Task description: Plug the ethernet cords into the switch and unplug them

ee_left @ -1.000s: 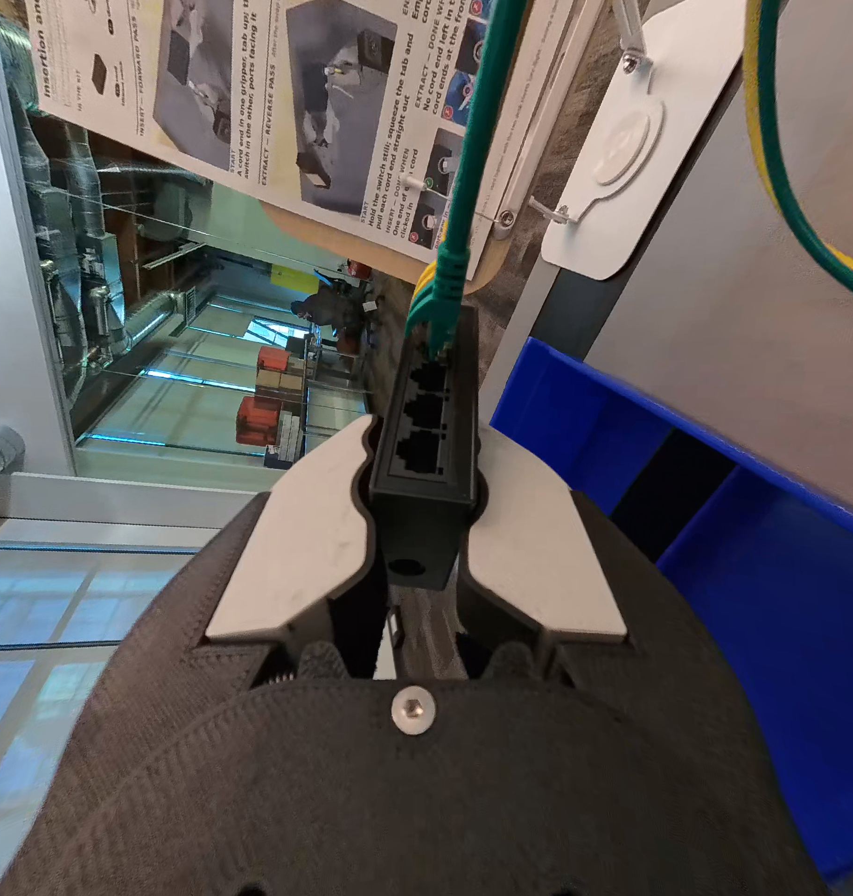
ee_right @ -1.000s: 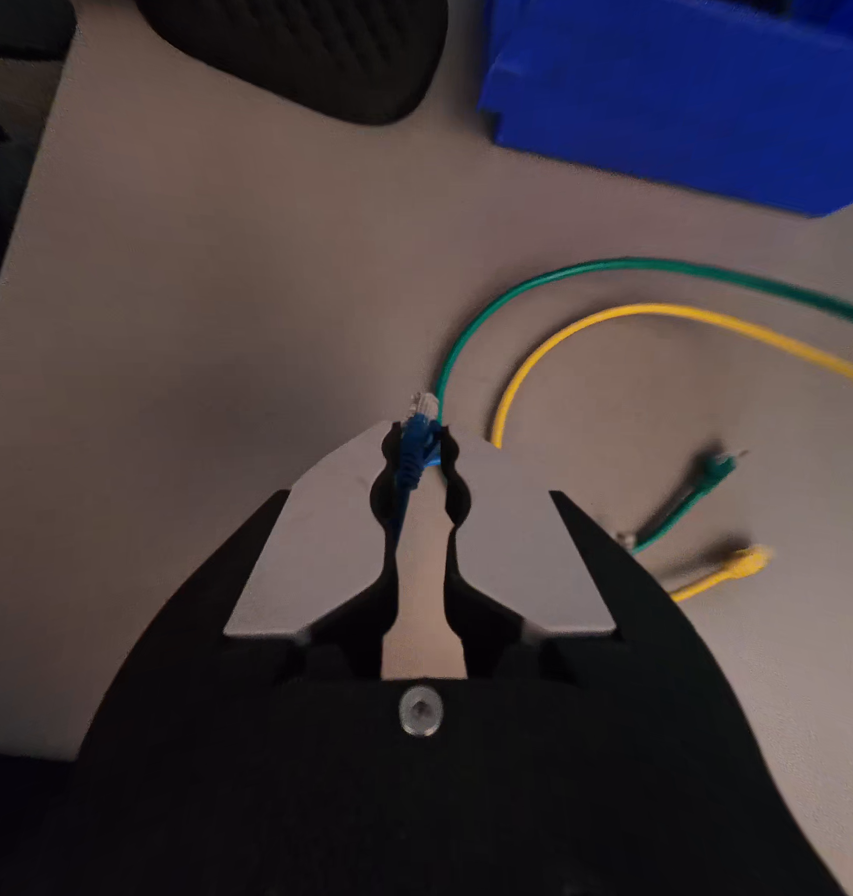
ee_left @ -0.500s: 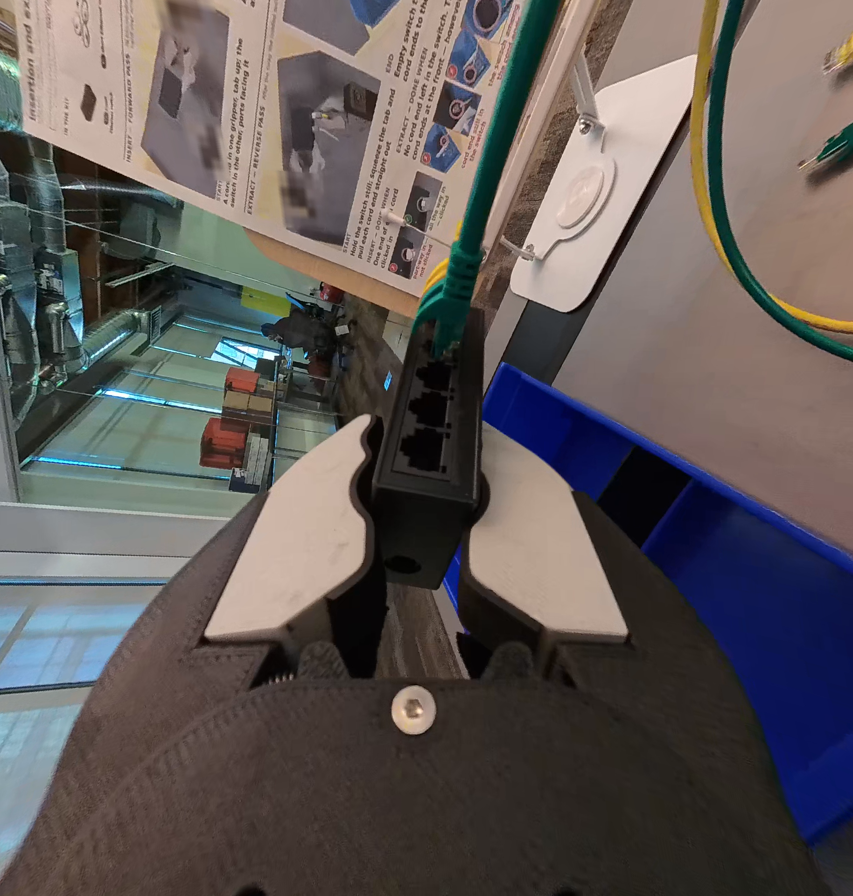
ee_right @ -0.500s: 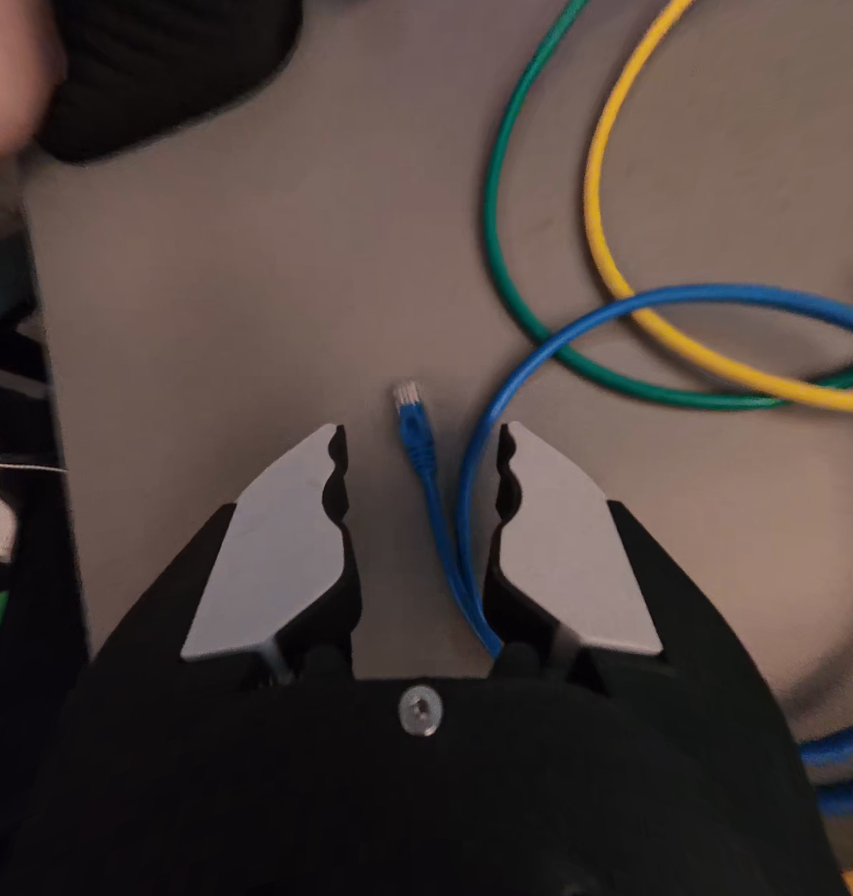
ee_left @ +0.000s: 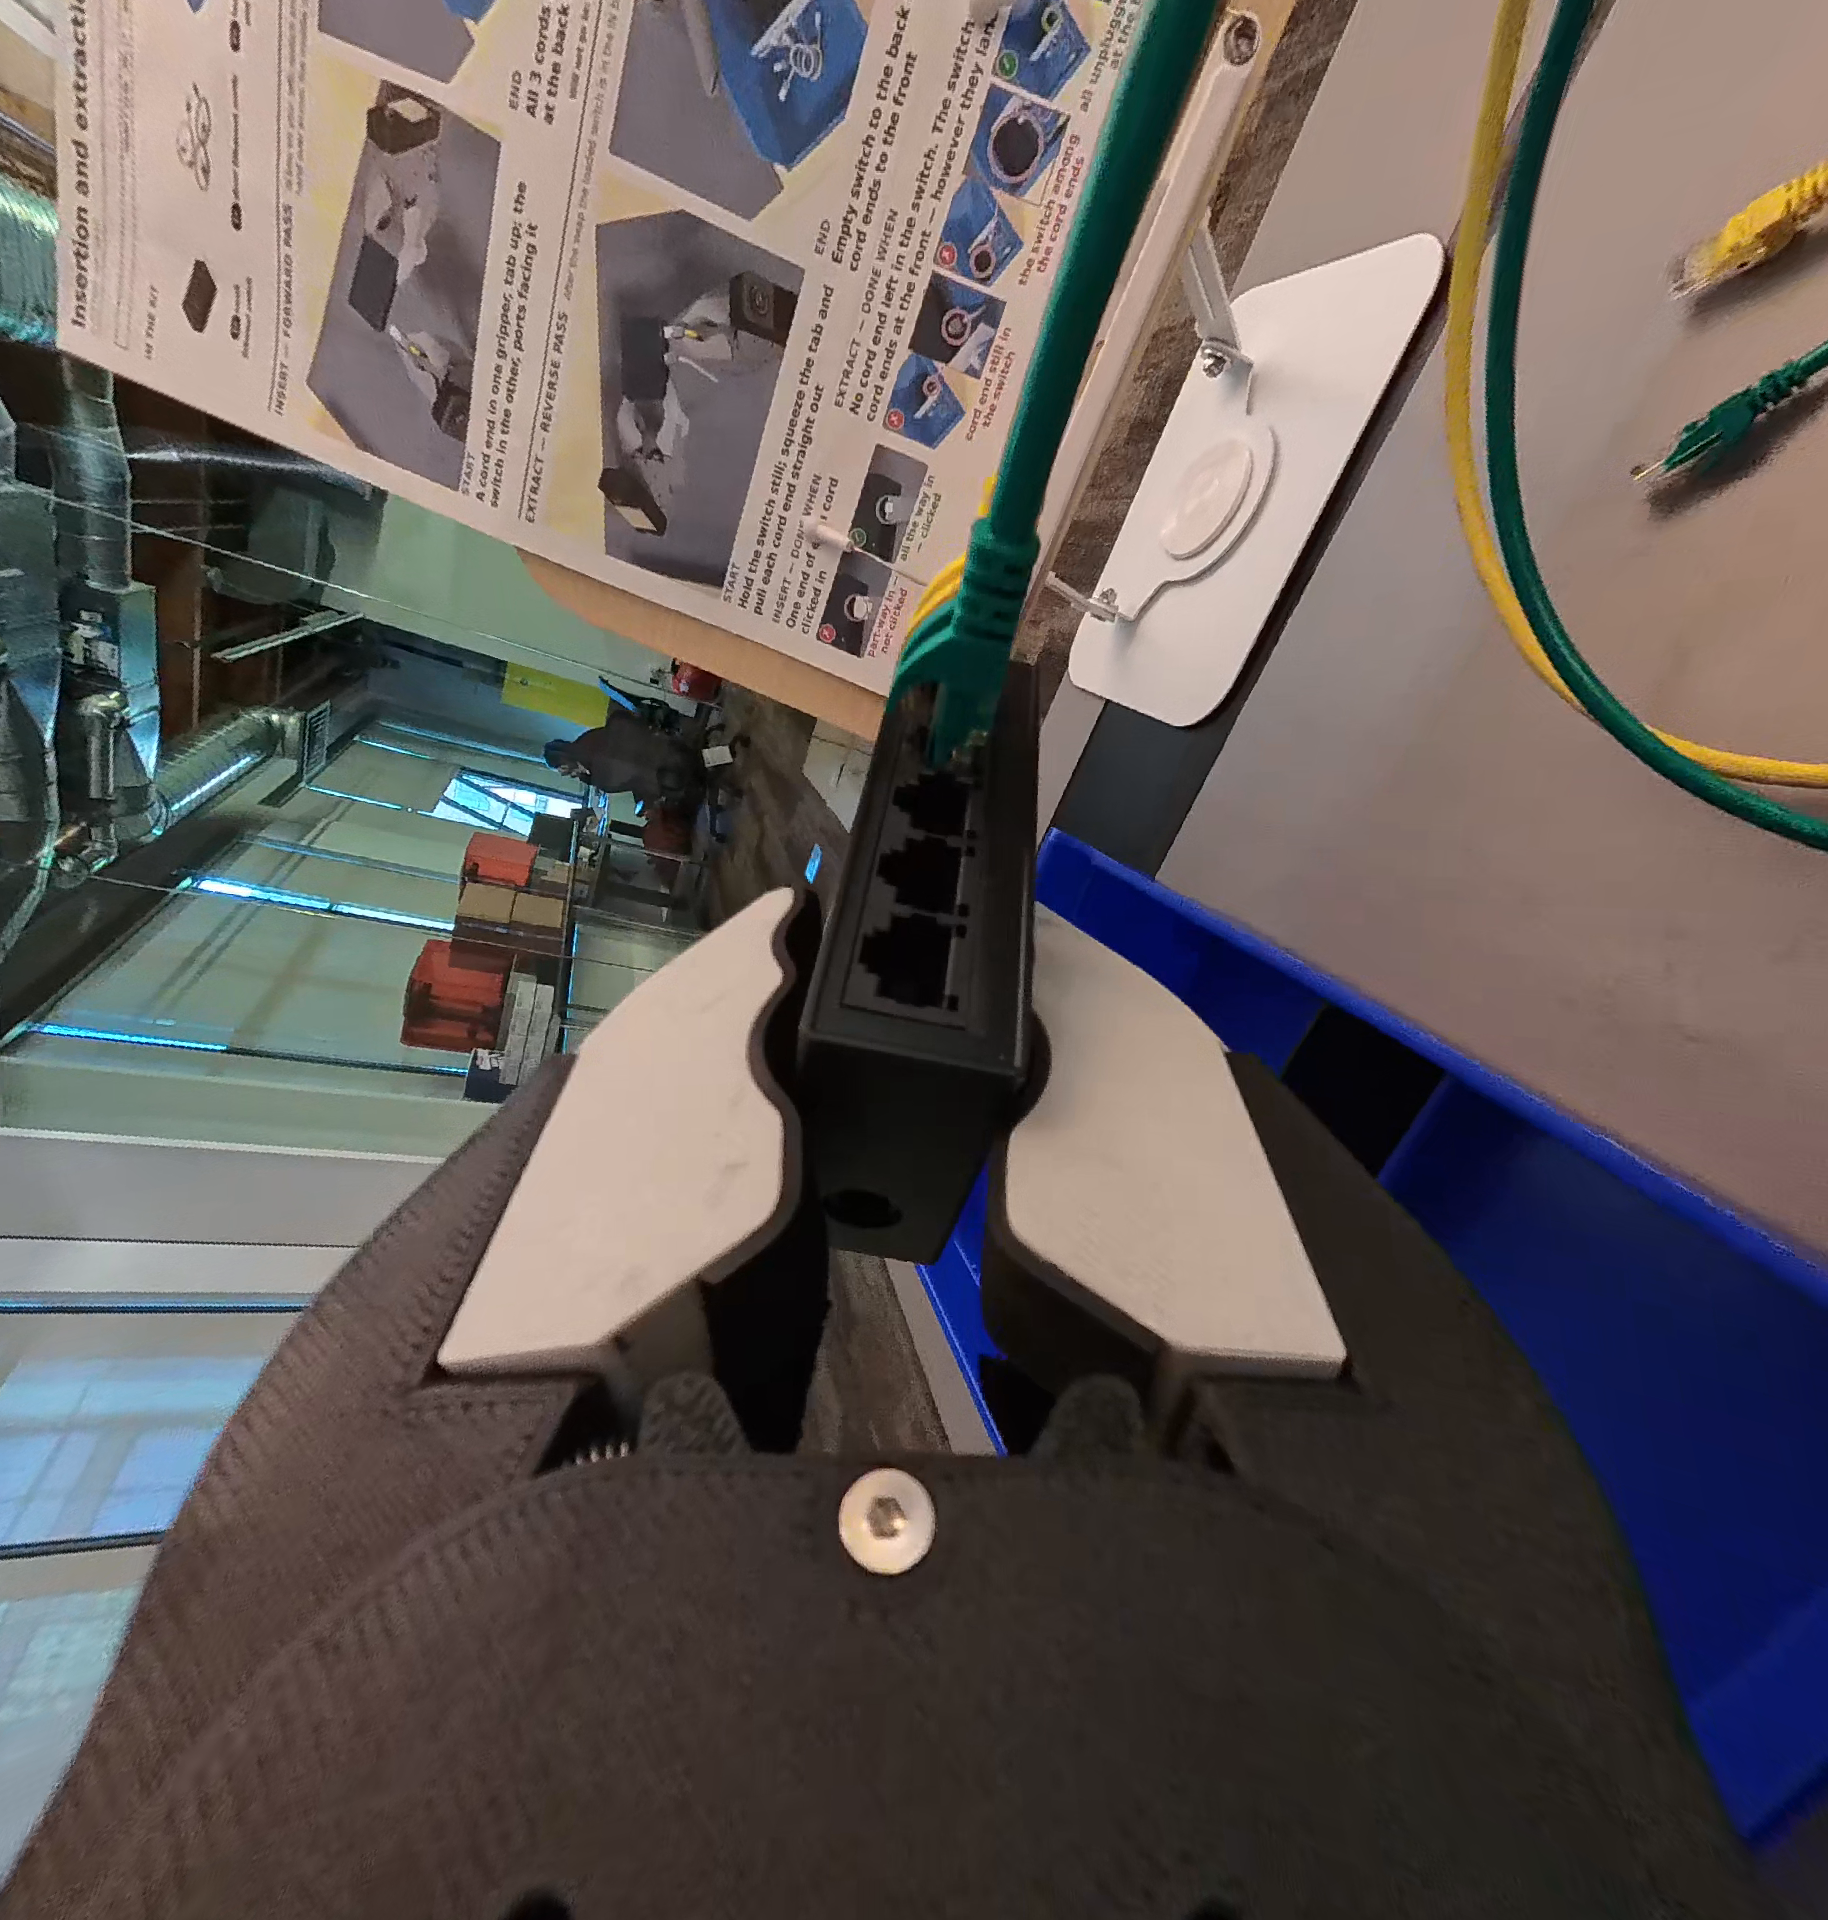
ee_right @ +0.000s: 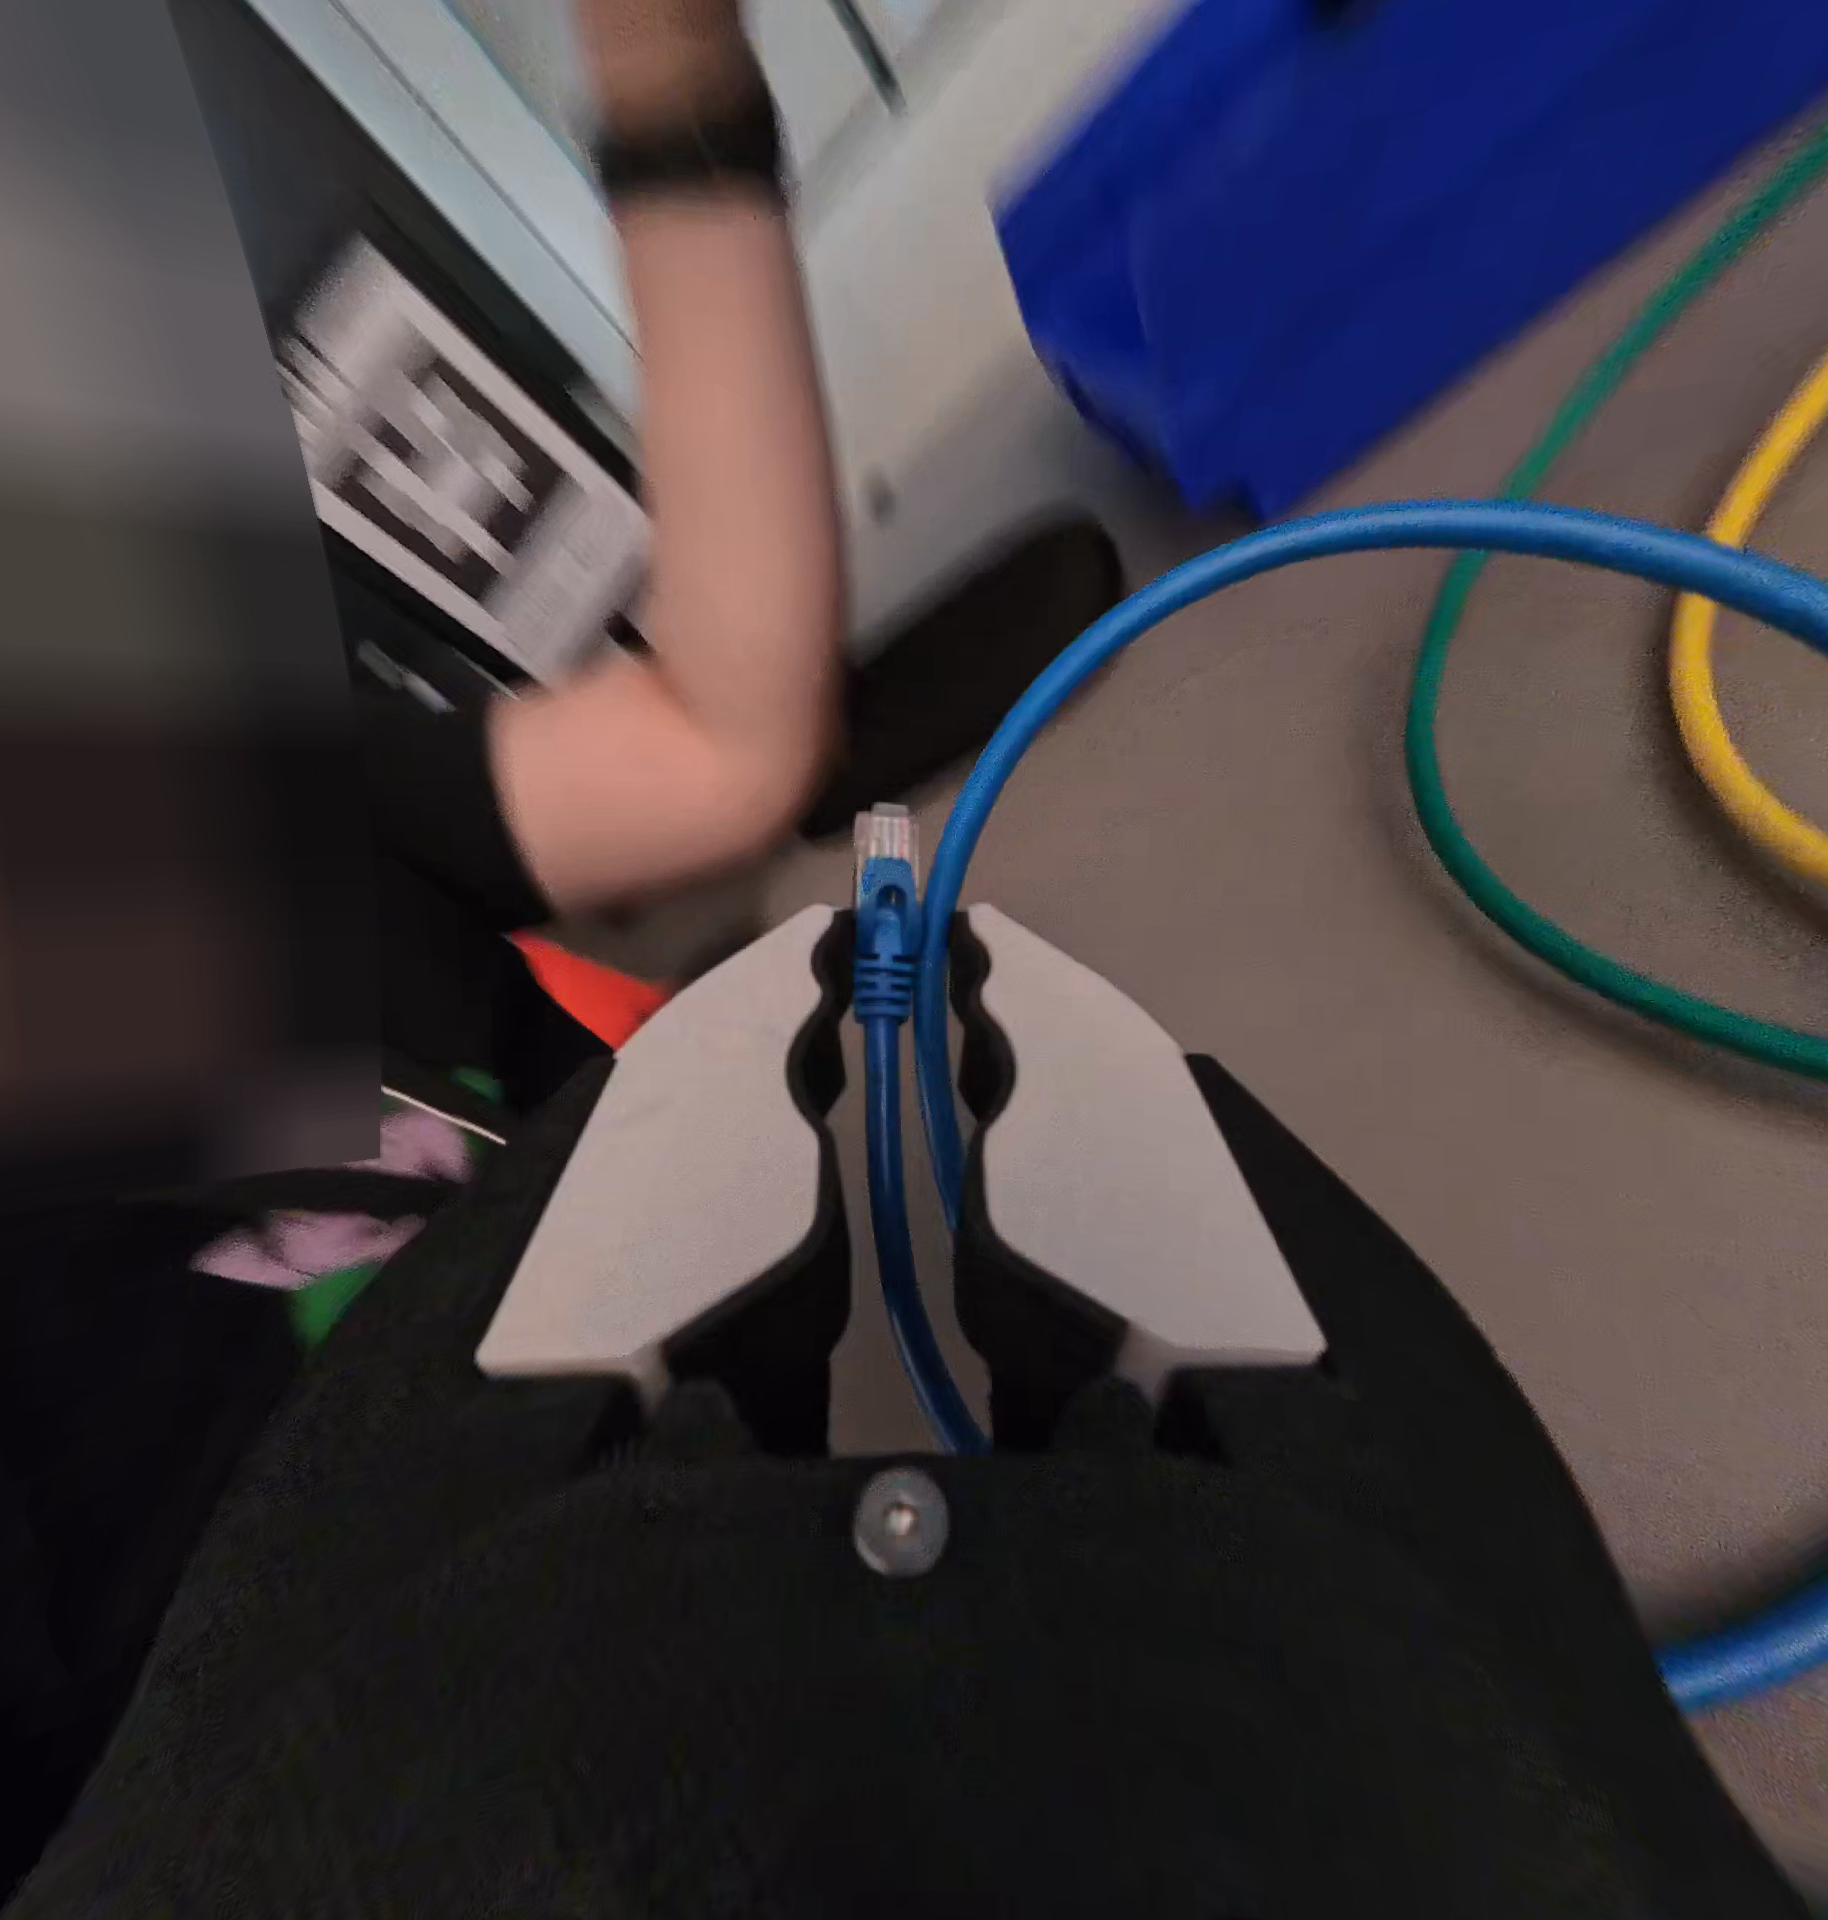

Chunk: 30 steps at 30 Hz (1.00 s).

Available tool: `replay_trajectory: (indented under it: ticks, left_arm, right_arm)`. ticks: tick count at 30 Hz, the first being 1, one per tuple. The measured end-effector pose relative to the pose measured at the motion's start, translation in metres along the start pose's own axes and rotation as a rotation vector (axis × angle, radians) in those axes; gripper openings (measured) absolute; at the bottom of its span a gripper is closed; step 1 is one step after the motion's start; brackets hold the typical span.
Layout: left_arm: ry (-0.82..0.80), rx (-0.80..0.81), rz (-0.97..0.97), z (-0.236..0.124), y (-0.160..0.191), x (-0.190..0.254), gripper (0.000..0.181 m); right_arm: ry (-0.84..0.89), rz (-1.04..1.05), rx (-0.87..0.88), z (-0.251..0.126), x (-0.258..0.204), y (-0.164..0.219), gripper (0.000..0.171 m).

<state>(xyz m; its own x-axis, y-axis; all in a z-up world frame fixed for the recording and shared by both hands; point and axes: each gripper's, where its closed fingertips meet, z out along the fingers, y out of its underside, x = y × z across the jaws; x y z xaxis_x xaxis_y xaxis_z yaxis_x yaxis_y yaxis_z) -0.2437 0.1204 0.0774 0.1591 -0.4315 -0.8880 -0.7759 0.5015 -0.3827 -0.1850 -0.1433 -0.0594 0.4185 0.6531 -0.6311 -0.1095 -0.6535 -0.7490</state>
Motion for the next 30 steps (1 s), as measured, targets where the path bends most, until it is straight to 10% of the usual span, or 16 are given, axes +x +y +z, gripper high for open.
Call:
replay_trajectory:
  ticks: [6,19,30]
  left_arm:
    - [-0.016,0.006,-0.04,-0.004,0.01,-0.009,0.033]
    - [-0.308,0.135,-0.378,-0.077,0.019,-0.091,0.031]
    - [-0.191,0.185,-0.284,-0.068,-0.01,-0.066,0.032]
  right_arm:
    - [-0.166,0.046,0.418,-0.078,-0.052,-0.082,0.018]
    - [0.254,0.243,-0.365,-0.099,-0.042,-0.042,0.019]
    - [0.408,-0.072,-0.091,-0.188,-0.115,-0.192,0.018]
